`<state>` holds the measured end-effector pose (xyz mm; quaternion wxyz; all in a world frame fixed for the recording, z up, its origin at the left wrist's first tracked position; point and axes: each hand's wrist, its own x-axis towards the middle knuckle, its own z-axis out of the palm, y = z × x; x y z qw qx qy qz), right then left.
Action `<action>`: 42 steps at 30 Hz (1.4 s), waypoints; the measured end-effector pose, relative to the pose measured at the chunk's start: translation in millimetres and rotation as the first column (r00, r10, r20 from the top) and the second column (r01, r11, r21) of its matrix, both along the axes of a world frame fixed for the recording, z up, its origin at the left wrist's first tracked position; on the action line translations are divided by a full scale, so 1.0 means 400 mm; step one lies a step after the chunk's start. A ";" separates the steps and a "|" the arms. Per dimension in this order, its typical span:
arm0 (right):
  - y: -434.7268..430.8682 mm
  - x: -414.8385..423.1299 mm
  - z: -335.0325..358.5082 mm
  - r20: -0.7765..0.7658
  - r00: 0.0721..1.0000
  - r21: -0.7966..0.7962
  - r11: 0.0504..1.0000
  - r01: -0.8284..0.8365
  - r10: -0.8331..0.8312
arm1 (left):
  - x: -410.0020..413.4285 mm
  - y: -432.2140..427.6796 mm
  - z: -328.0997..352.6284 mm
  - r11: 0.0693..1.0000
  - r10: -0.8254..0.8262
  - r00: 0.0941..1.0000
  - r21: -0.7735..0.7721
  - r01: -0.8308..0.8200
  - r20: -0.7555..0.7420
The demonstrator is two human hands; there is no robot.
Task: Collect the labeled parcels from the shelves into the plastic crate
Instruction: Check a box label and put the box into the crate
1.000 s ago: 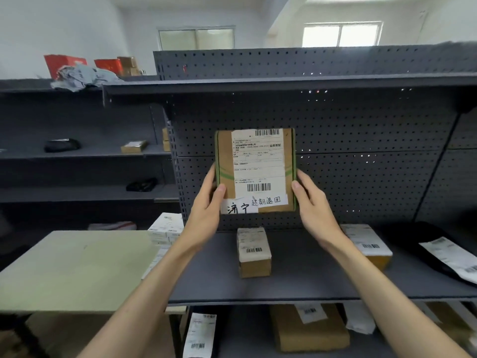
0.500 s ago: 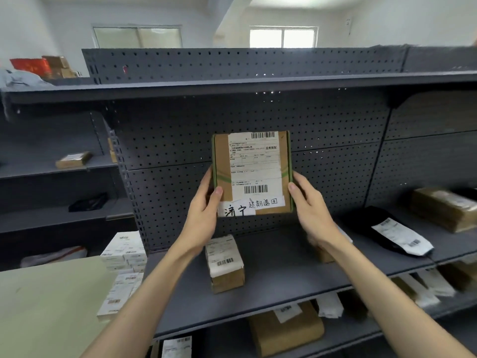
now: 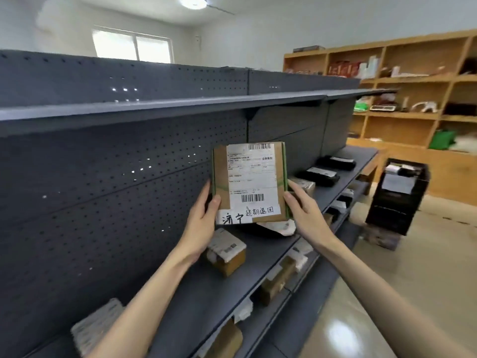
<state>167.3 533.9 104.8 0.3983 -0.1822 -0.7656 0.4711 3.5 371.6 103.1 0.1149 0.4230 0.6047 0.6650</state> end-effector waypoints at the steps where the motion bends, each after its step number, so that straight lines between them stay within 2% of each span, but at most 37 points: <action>1: 0.027 0.041 0.002 0.000 0.998 0.004 0.998 0.059 -0.059 | 0.020 0.049 0.003 0.998 -0.069 0.998 0.002 0.069 -0.009; 5: 0.131 0.207 0.012 -0.004 0.959 0.005 0.959 0.283 -0.283 | 0.111 0.248 0.008 0.960 -0.280 0.959 0.014 0.281 -0.036; 8: 0.221 0.323 0.007 -0.003 0.877 0.020 0.876 0.481 -0.481 | 0.197 0.394 0.014 0.922 -0.385 0.922 0.025 0.386 -0.028; 15: 0.409 0.552 0.018 -0.045 0.739 0.010 0.739 0.674 -0.673 | 0.391 0.716 0.042 0.812 -0.582 0.811 0.024 0.584 -0.057; 18: 0.519 0.620 0.042 -0.064 0.718 -0.011 0.720 0.694 -0.693 | 0.461 0.862 0.068 0.775 -0.628 0.776 0.044 0.630 -0.063; 22: 0.673 0.681 0.088 -0.073 0.739 -0.041 0.742 0.669 -0.670 | 0.532 1.047 0.114 0.748 -0.657 0.750 0.060 0.662 -0.079; 26: 0.844 0.717 0.114 -0.104 0.741 -0.029 0.747 0.664 -0.663 | 0.567 1.225 0.138 0.746 -0.653 0.753 0.098 0.658 -0.083; 36: 1.221 0.726 0.063 -0.059 0.706 -0.033 0.709 0.705 -0.705 | 0.573 1.598 0.105 0.736 -0.674 0.737 0.027 0.676 -0.058; 42: 1.481 0.664 0.034 -0.040 0.688 -0.026 0.689 0.724 -0.724 | 0.519 1.860 0.065 0.747 -0.663 0.748 0.047 0.663 -0.029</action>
